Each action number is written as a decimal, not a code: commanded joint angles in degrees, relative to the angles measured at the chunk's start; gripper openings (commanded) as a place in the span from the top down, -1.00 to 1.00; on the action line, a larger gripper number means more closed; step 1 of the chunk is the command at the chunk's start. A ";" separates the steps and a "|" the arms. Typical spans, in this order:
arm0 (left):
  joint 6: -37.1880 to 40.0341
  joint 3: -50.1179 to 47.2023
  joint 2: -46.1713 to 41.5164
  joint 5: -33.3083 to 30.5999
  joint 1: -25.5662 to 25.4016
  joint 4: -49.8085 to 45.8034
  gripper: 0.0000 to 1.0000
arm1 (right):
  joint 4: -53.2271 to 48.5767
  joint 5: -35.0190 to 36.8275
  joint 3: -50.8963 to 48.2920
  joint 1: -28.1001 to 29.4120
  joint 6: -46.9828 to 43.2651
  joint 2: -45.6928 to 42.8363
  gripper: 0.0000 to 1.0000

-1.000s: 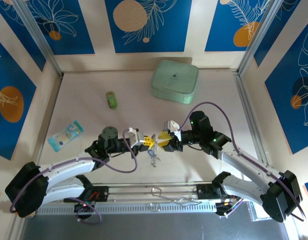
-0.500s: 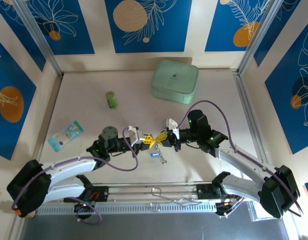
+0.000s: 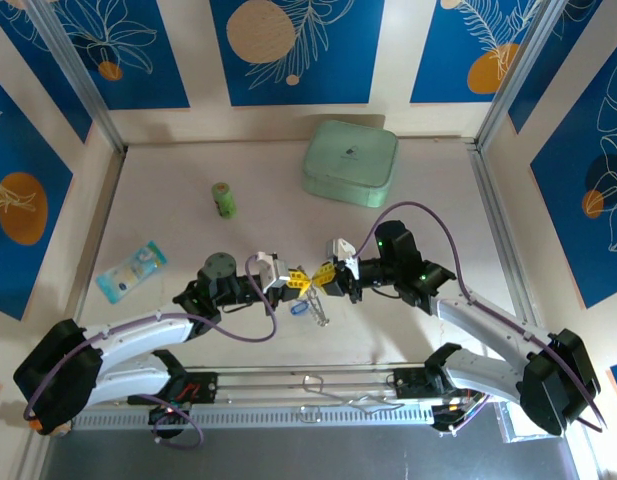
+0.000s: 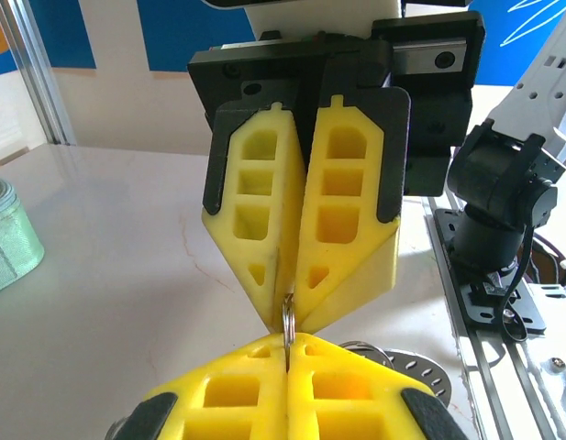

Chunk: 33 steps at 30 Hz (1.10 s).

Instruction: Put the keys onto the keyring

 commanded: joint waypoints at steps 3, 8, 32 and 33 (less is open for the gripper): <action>0.48 0.42 -0.68 0.88 -0.45 3.18 1.00 | -0.87 -1.97 0.69 -0.35 -0.55 0.29 1.00; 5.10 3.30 -1.47 -0.69 -0.45 -8.11 0.61 | -10.27 1.26 5.52 1.06 -5.77 0.02 1.00; 9.72 8.67 -0.15 2.39 -0.66 -18.11 1.00 | -33.53 14.65 20.14 9.51 -18.88 7.75 1.00; 9.82 8.65 -0.20 2.31 -0.66 -18.07 1.00 | -32.32 14.63 19.37 9.20 -18.31 7.10 0.93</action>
